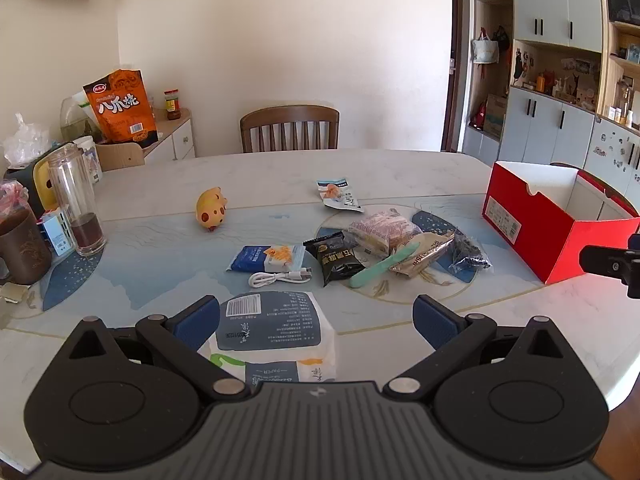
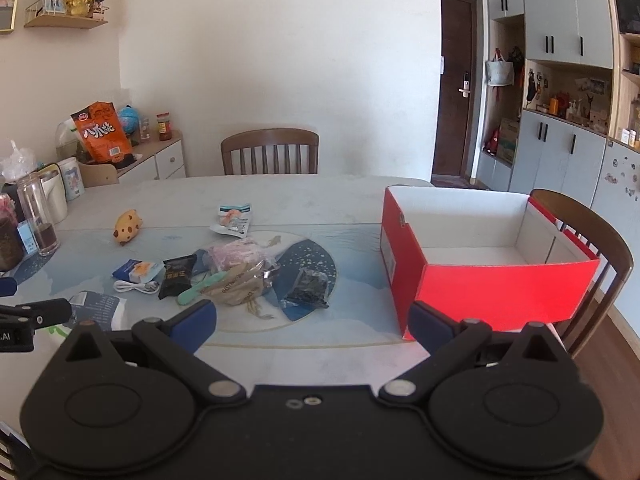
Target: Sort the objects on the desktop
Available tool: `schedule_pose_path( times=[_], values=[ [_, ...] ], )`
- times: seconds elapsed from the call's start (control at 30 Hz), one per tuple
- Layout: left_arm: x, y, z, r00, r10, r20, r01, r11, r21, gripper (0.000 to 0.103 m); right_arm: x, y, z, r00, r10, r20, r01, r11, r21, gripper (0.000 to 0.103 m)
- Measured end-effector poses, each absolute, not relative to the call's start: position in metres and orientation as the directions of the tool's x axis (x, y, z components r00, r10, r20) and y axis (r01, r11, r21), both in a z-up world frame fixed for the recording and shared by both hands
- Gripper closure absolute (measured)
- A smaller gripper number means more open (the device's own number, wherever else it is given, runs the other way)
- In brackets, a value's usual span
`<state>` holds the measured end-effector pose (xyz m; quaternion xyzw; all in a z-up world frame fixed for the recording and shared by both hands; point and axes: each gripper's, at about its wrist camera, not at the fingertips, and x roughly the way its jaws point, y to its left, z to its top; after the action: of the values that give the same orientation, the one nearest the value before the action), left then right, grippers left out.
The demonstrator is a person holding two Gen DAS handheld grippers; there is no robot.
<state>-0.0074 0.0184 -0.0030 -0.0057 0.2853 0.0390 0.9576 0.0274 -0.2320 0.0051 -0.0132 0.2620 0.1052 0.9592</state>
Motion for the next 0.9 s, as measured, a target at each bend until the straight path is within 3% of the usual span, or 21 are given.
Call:
schedule_pose_path(
  times=[0.9],
  values=[
    [0.062, 0.075, -0.076, 0.732, 0.095, -0.675, -0.075, 0.995, 0.059, 0.0, 0.118, -0.178, -0.048, 0.77, 0.139, -0.623, -0.208, 0.977, -0.038, 0.003]
  ],
)
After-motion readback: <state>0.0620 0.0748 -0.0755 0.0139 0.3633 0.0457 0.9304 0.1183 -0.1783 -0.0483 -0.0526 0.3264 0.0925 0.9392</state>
